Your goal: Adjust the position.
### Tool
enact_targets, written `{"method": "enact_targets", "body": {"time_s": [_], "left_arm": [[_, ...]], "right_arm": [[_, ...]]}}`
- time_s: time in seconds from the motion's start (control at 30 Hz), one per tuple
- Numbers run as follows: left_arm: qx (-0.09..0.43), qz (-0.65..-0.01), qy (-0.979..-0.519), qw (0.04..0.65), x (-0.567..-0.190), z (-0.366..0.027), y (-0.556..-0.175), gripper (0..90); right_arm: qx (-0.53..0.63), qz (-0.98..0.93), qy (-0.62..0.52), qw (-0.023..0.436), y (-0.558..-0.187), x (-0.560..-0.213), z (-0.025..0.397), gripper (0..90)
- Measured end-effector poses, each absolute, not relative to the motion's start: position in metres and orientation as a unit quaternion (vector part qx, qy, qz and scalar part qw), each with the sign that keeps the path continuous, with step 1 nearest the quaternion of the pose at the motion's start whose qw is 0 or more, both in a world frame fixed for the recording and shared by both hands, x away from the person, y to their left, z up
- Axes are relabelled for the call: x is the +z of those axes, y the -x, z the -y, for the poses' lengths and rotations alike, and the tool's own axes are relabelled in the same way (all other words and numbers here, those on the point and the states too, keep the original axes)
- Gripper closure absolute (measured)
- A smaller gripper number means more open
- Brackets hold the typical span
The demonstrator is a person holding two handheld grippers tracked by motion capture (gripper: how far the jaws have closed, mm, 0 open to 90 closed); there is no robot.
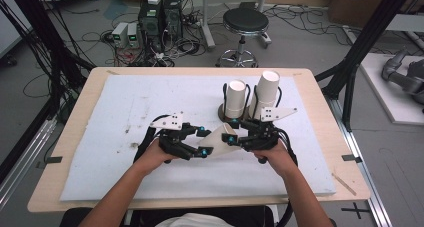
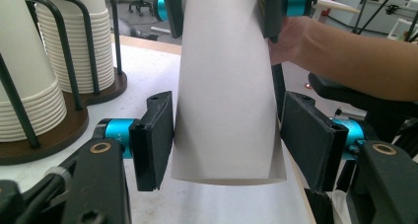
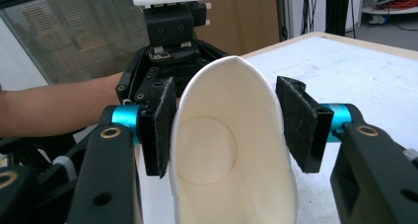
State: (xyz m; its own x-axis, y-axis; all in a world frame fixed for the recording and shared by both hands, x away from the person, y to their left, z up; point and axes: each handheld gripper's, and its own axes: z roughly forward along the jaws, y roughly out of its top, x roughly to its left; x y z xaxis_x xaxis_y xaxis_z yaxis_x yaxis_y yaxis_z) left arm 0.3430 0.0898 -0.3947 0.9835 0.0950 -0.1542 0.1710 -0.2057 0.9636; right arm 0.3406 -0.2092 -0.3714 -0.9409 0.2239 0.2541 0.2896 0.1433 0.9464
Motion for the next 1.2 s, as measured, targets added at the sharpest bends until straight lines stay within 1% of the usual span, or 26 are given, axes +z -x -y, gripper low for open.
{"method": "enact_targets", "body": {"time_s": [0.03,0.2,0.3,0.43,0.47,0.53,0.57,0.67,0.7,0.73,0.83,0.93,0.97,1.0,1.07,1.13,1.2], "left_arm": [[-0.028,-0.087,-0.776,0.625,-0.395,-0.090,-0.343,37.8],[-0.021,-0.099,-0.779,0.619,-0.396,-0.088,-0.343,27.5],[-0.025,-0.094,-0.788,0.608,-0.397,-0.085,-0.342,24.6],[-0.031,-0.087,-0.797,0.597,-0.400,-0.079,-0.340,24.8],[-0.031,-0.083,-0.800,0.593,-0.400,-0.079,-0.340,26.8],[-0.028,-0.071,-0.805,0.589,-0.400,-0.078,-0.339,37.2],[-0.025,-0.069,-0.807,0.587,-0.400,-0.078,-0.338,37.3],[-0.016,-0.072,-0.797,0.600,-0.397,-0.080,-0.339,36.5],[-0.014,-0.076,-0.794,0.603,-0.396,-0.082,-0.340,36.5],[-0.014,-0.080,-0.789,0.610,-0.395,-0.084,-0.340,36.5],[-0.015,-0.088,-0.772,0.630,-0.393,-0.090,-0.343,36.6],[-0.021,-0.085,-0.764,0.640,-0.392,-0.090,-0.342,36.5],[-0.020,-0.082,-0.766,0.637,-0.392,-0.089,-0.342,36.5],[-0.021,-0.082,-0.768,0.635,-0.393,-0.089,-0.342,36.5],[-0.026,-0.085,-0.770,0.632,-0.394,-0.088,-0.342,36.6],[-0.027,-0.084,-0.773,0.628,-0.395,-0.087,-0.342,36.5],[-0.022,-0.087,-0.777,0.623,-0.395,-0.085,-0.341,35.3]], "right_arm": [[-0.631,0.756,0.169,0.026,-0.341,-0.371,0.209,44.3],[-0.629,0.758,0.170,0.029,-0.341,-0.372,0.209,44.2],[-0.625,0.761,0.169,0.029,-0.341,-0.372,0.207,44.2],[-0.615,0.772,0.162,0.024,-0.339,-0.371,0.202,44.2],[-0.613,0.773,0.160,0.025,-0.338,-0.370,0.201,44.2],[-0.609,0.777,0.157,0.017,-0.336,-0.368,0.197,44.1],[-0.609,0.778,0.153,0.012,-0.336,-0.368,0.196,43.2],[-0.624,0.765,0.158,0.000,-0.334,-0.367,0.195,31.9],[-0.637,0.752,0.168,-0.010,-0.333,-0.366,0.195,23.0],[-0.647,0.741,0.179,-0.020,-0.333,-0.366,0.196,16.6],[-0.659,0.725,0.198,-0.021,-0.335,-0.365,0.202,16.7],[-0.651,0.735,0.190,-0.003,-0.336,-0.370,0.202,17.2],[-0.646,0.740,0.184,0.000,-0.336,-0.371,0.200,20.7],[-0.641,0.748,0.173,0.008,-0.335,-0.371,0.198,29.5],[-0.638,0.754,0.157,0.003,-0.335,-0.371,0.196,32.3],[-0.636,0.756,0.157,0.013,-0.335,-0.371,0.198,35.7],[-0.632,0.759,0.156,0.016,-0.336,-0.370,0.199,36.8]]}}
